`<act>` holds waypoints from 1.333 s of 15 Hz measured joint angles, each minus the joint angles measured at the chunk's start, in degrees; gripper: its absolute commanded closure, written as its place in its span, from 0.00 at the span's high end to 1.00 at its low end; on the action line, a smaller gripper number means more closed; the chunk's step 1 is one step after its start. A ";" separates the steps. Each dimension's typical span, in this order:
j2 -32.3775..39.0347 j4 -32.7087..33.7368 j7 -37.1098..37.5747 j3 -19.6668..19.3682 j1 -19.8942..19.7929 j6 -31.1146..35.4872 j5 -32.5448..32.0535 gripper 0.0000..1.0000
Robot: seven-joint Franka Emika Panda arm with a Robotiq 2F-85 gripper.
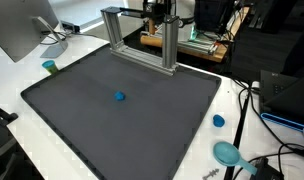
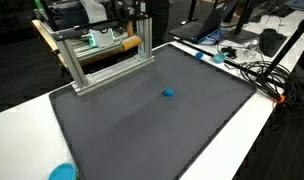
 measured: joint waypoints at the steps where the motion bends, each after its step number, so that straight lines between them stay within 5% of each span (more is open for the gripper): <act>1: 0.00 0.00 -0.04 -0.03 0.01 0.00 0.01 0.34; 12: 0.59 -0.03 8.78 0.40 -1.88 2.70 0.43 0.34; 13: 0.59 0.00 8.66 0.64 -1.87 2.39 0.29 0.84; 16: 0.59 0.37 7.24 0.98 -1.60 -0.13 0.24 0.98; 18: 0.60 0.57 5.62 0.54 -1.11 -2.33 0.57 0.95; 20: 0.73 0.99 3.85 -0.23 -0.48 -3.85 1.00 0.70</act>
